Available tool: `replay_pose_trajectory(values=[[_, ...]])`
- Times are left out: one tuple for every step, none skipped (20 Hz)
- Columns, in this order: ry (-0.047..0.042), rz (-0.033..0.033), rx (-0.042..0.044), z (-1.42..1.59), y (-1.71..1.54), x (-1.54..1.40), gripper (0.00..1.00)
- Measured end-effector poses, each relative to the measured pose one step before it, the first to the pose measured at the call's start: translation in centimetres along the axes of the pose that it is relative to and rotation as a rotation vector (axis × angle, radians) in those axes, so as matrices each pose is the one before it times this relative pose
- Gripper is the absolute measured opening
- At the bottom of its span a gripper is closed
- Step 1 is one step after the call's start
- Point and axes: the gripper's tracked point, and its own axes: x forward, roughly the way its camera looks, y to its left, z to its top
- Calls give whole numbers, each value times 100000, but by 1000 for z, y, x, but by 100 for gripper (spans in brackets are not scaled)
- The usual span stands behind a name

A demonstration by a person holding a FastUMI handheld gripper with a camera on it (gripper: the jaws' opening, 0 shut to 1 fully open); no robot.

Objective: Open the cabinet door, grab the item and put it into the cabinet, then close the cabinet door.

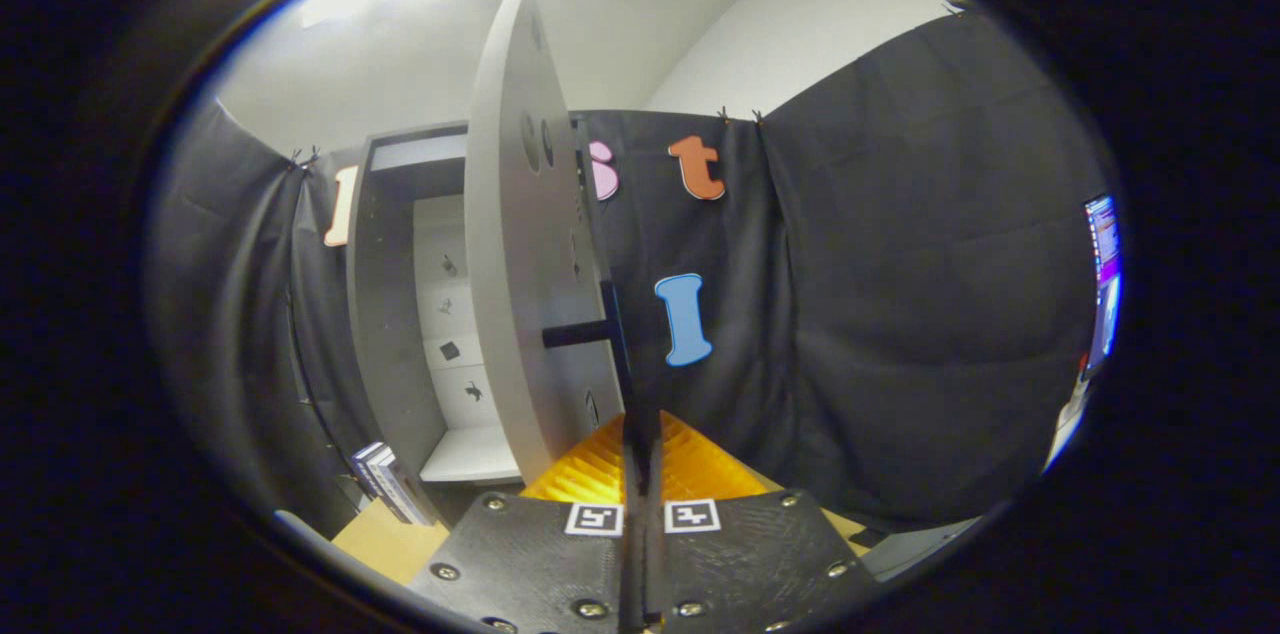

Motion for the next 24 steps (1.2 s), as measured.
replay_pose_trajectory(values=[[142,1305,365,157,-31,-13,1],[512,1872,434,-104,122,25,1],[407,2268,937,1,120,164,1],[105,1927,1370,70,74,172,1],[116,1626,1350,-40,2,82,1],[146,1634,986,31,25,-62,1],[11,1231,803,138,128,142,1],[421,891,-75,-107,-20,-12,1],[762,979,-674,-8,58,25,1],[679,944,-551,-57,56,168,1],[259,557,-327,41,12,-57,3],[396,404,-195,-164,-136,-31,3],[713,188,-2,-17,-111,-305,3],[292,-1411,-501,-113,-432,-187,3],[-194,-1681,-30,-44,-445,-318,7],[-557,-2717,256,142,-464,79,8],[-267,-3267,387,57,-579,-69,8],[-554,-2616,-108,96,-347,-87,8],[-823,-3845,-1447,42,-606,-11,8],[-677,-2996,-1451,128,-946,-192,8],[-775,-155,-187,184,71,-273,7],[-1127,-1769,-1034,188,-294,-176,9],[-253,-1272,-1249,113,-151,-118,12],[269,-458,-934,26,30,-212,13]])
